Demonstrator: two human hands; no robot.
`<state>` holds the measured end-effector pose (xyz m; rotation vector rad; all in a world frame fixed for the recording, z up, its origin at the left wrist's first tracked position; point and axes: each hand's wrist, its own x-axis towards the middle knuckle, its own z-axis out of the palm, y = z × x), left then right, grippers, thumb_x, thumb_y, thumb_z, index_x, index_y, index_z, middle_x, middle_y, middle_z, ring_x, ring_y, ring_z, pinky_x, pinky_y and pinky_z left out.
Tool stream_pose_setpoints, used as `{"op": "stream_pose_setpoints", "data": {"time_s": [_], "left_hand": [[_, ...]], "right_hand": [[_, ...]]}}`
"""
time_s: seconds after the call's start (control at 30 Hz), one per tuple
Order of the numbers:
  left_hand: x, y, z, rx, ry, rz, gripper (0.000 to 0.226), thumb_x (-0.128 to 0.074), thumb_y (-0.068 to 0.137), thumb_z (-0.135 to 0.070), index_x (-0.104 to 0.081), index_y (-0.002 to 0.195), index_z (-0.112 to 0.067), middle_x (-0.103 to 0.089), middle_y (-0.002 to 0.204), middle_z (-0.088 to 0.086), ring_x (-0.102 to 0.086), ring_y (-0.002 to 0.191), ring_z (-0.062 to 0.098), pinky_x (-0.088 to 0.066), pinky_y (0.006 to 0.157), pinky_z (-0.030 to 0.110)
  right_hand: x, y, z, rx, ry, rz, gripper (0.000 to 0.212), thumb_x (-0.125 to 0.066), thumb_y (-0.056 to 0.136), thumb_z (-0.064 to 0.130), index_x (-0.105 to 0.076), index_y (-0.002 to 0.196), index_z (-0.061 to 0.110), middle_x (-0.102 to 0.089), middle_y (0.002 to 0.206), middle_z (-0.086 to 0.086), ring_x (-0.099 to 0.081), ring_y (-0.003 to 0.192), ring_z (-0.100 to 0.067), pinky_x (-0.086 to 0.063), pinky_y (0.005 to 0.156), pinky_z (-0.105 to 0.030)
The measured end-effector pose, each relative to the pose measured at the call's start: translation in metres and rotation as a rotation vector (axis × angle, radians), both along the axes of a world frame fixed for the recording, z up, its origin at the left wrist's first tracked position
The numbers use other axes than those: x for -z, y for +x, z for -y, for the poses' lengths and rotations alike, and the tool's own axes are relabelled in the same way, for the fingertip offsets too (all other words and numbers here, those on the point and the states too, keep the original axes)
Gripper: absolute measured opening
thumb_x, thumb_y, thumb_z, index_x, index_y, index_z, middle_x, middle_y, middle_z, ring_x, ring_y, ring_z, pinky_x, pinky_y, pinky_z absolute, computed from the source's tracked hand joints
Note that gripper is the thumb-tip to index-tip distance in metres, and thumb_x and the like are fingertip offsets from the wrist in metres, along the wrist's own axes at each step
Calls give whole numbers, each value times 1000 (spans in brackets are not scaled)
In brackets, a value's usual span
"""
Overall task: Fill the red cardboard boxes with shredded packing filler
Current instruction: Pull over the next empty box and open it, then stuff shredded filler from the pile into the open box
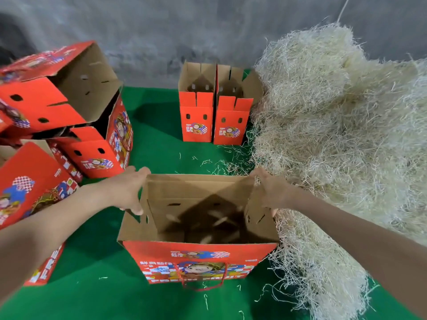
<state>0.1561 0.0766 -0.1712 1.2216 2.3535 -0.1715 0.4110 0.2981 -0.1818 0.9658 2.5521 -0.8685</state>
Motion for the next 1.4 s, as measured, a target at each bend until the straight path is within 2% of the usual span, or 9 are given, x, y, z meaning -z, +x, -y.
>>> {"op": "stream_pose_setpoints", "data": {"time_s": [0.17, 0.27, 0.43, 0.63, 0.8, 0.9, 1.07, 1.2, 1.4], "left_hand": [[5, 23, -20, 183, -80, -234, 108, -78, 63, -49, -14, 145, -17, -19, 151, 3, -29, 135, 27, -21, 111, 48], [8, 30, -34, 162, -3, -236, 94, -70, 69, -55, -21, 145, -28, -35, 147, 0, -21, 140, 22, 1, 112, 55], [9, 45, -56, 190, 320, -180, 42, -60, 84, -48, -54, 124, -34, -65, 107, -3, -54, 86, 16, -43, 73, 31], [1, 77, -88, 186, 590, 63, 42, -65, 84, -37, -60, 121, -19, -66, 114, -1, -58, 97, 10, -42, 87, 23], [-14, 132, -129, 283, 741, 188, 30, -65, 86, -25, -64, 114, -18, -66, 100, -7, -59, 88, 5, -39, 82, 17], [-16, 153, -148, 352, 738, 204, 29, -64, 86, -26, -64, 115, -20, -64, 96, -11, -58, 86, 1, -37, 75, 9], [-9, 176, -173, 343, 646, 247, 30, -64, 87, -28, -62, 116, -20, -64, 99, -11, -58, 89, 2, -38, 73, 8], [-3, 191, -186, 229, 647, 340, 43, -69, 81, -32, -57, 122, -23, -61, 119, -6, -55, 98, 2, -42, 87, 18], [-8, 219, -209, 22, 493, 815, 129, -74, 43, -64, -8, 148, -32, -15, 155, -6, -27, 137, 16, -24, 111, 41]], "right_hand": [[8, -6, 5, -60, 289, -54, 13, -49, 94, 22, -53, 100, 11, -61, 90, -5, -56, 73, -14, -45, 60, -21], [13, -8, 5, -44, 273, -168, 17, -47, 96, 21, -54, 88, 8, -57, 80, -4, -55, 70, -15, -40, 57, -18], [-6, 14, -15, -57, 93, -276, 24, -44, 96, 27, -60, 100, 8, -63, 82, -2, -65, 68, -12, -52, 56, -15], [10, 113, -60, -8, 220, -6, 12, -56, 88, 9, -61, 96, 15, -63, 100, -1, -61, 101, -19, -47, 89, -28], [67, 159, -41, -119, -69, 419, 113, -77, 61, 54, -3, 145, 39, 2, 156, -2, -6, 141, -35, -12, 110, -61], [108, 167, -10, -303, 142, 451, 118, -77, 61, 50, 8, 144, 43, 29, 148, -3, 18, 132, -44, -3, 102, -67], [111, 168, -28, 31, 312, 64, 55, -56, 86, 7, -44, 132, 33, -35, 141, -5, -50, 112, -21, -51, 84, -25], [72, 159, -61, 211, 267, -141, 57, -62, 78, 1, -47, 131, 14, -53, 128, -5, -56, 111, -25, -48, 94, -33], [2, 143, -84, 371, 229, -473, 63, -72, 77, 13, -44, 132, -1, -57, 125, -17, -58, 110, -32, -49, 93, -40]]}}
